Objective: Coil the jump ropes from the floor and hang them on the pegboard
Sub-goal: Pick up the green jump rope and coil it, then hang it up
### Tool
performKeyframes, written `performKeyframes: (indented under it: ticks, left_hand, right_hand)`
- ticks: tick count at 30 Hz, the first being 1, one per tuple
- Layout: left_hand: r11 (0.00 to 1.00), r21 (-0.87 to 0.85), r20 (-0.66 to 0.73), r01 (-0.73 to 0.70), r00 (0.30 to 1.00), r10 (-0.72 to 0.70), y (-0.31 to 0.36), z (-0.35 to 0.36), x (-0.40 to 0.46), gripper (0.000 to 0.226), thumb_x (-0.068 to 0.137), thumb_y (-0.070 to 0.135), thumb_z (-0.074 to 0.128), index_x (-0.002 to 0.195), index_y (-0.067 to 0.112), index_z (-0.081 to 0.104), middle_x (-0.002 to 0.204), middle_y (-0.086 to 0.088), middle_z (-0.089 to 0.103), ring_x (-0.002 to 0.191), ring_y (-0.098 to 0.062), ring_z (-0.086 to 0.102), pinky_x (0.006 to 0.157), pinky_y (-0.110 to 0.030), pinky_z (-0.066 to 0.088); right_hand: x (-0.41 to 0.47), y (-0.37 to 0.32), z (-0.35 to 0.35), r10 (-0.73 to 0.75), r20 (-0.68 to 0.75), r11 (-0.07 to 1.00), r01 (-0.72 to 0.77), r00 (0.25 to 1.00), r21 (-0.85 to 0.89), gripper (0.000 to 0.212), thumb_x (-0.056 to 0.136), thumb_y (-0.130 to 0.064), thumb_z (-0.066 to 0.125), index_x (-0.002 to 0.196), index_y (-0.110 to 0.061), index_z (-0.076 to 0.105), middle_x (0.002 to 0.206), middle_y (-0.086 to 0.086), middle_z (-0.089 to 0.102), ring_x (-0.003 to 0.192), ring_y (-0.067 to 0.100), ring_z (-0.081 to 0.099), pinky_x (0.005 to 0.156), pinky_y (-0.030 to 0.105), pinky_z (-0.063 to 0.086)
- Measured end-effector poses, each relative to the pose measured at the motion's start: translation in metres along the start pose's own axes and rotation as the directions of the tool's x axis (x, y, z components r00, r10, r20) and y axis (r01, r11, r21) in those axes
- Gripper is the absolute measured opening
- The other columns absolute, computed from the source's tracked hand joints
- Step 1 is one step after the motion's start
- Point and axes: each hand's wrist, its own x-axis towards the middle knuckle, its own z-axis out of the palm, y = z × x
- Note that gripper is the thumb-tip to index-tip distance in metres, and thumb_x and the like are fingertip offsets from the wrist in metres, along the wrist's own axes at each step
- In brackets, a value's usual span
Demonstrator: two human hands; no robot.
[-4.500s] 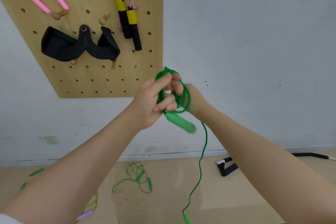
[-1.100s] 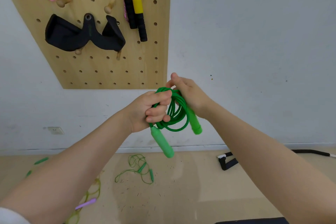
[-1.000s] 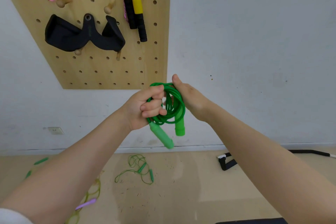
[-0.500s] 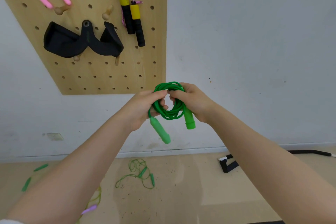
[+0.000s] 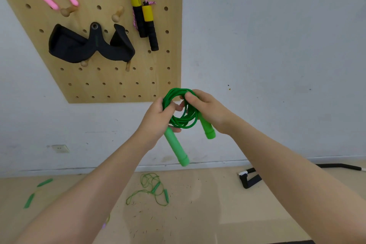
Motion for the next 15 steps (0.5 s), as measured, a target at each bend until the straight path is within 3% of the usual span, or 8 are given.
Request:
performKeyframes:
  ticks: [3, 5, 7, 8, 10, 11, 13, 15]
  left_hand:
    - [0.986, 0.164, -0.043, 0.023, 0.999, -0.016, -0.002, -0.013, 0.007, 0.015, 0.098, 0.021, 0.041, 0.109, 0.012, 0.048, 0.107, -0.002, 0.065, 0.062, -0.020, 0.063, 0.050, -0.023, 0.052]
    - [0.905, 0.425, -0.076, 0.034, 0.997, -0.002, -0.004, -0.020, 0.012, 0.016, 0.097, 0.021, 0.040, 0.106, 0.008, 0.046, 0.103, -0.009, 0.062, 0.064, -0.024, 0.063, 0.048, -0.024, 0.048]
    - [0.672, 0.739, -0.071, 0.043, 0.997, 0.015, -0.007, -0.025, 0.015, 0.018, 0.096, 0.022, 0.040, 0.105, 0.006, 0.042, 0.092, -0.012, 0.056, 0.068, -0.029, 0.058, 0.056, -0.033, 0.045]
    - [0.541, 0.839, -0.070, 0.052, 0.997, 0.012, -0.009, -0.025, 0.015, 0.017, 0.096, 0.022, 0.040, 0.102, 0.007, 0.040, 0.087, -0.011, 0.053, 0.069, -0.029, 0.053, 0.058, -0.033, 0.041]
    - [0.388, 0.920, -0.070, 0.062, 0.998, 0.008, -0.013, -0.022, 0.013, 0.016, 0.097, 0.023, 0.040, 0.096, 0.008, 0.035, 0.083, -0.010, 0.048, 0.070, -0.029, 0.046, 0.058, -0.033, 0.034]
    - [0.363, 0.930, -0.068, 0.057, 0.998, 0.016, -0.016, -0.020, 0.013, 0.017, 0.097, 0.023, 0.040, 0.094, 0.008, 0.033, 0.083, -0.010, 0.048, 0.070, -0.029, 0.045, 0.057, -0.032, 0.033]
    - [0.398, 0.916, -0.064, 0.048, 0.998, 0.027, -0.021, -0.019, 0.014, 0.019, 0.096, 0.024, 0.041, 0.092, 0.007, 0.034, 0.082, -0.010, 0.050, 0.068, -0.029, 0.048, 0.054, -0.033, 0.035]
    - [0.638, 0.767, -0.072, 0.073, 0.997, -0.028, -0.022, -0.019, 0.015, 0.022, 0.096, 0.025, 0.041, 0.096, 0.003, 0.041, 0.088, -0.012, 0.058, 0.069, -0.032, 0.061, 0.060, -0.041, 0.050]
  right_hand:
    - [0.000, -0.012, -0.012, -0.018, -0.015, 0.974, 0.014, 1.000, -0.225, 0.029, 0.099, -0.037, 0.036, 0.105, -0.022, 0.059, 0.103, -0.006, 0.062, 0.084, 0.011, 0.055, 0.068, 0.019, 0.042]
    - [0.002, -0.022, -0.025, -0.003, 0.009, 0.892, 0.007, 1.000, -0.453, 0.024, 0.096, -0.027, 0.043, 0.097, -0.013, 0.064, 0.100, 0.001, 0.064, 0.087, 0.019, 0.058, 0.064, 0.019, 0.041]
    - [0.002, -0.032, -0.033, 0.006, 0.100, 0.677, 0.069, 0.995, -0.733, 0.022, 0.094, -0.027, 0.047, 0.099, -0.013, 0.064, 0.099, 0.002, 0.060, 0.092, 0.024, 0.055, 0.069, 0.023, 0.038]
    - [0.002, -0.035, -0.035, -0.021, 0.138, 0.506, 0.130, 0.990, -0.852, 0.023, 0.094, -0.031, 0.048, 0.103, -0.016, 0.064, 0.106, 0.003, 0.056, 0.098, 0.024, 0.052, 0.075, 0.025, 0.037]
    - [0.001, -0.039, -0.031, -0.101, 0.158, 0.197, 0.175, 0.982, -0.965, 0.029, 0.093, -0.039, 0.050, 0.111, -0.020, 0.063, 0.116, 0.003, 0.049, 0.103, 0.025, 0.047, 0.080, 0.030, 0.035]
    - [0.000, -0.042, -0.026, -0.144, 0.136, 0.175, 0.161, 0.980, -0.971, 0.029, 0.094, -0.039, 0.049, 0.112, -0.020, 0.062, 0.116, 0.004, 0.048, 0.100, 0.026, 0.048, 0.075, 0.030, 0.035]
    - [-0.002, -0.044, -0.015, -0.210, 0.076, 0.375, 0.152, 0.975, -0.914, 0.028, 0.095, -0.036, 0.049, 0.111, -0.017, 0.061, 0.111, 0.005, 0.051, 0.087, 0.024, 0.049, 0.070, 0.030, 0.035]
    - [-0.001, -0.043, -0.005, -0.286, 0.000, 0.608, 0.182, 0.958, -0.773, 0.025, 0.095, -0.032, 0.050, 0.106, -0.014, 0.062, 0.102, 0.007, 0.055, 0.082, 0.019, 0.047, 0.071, 0.030, 0.036]
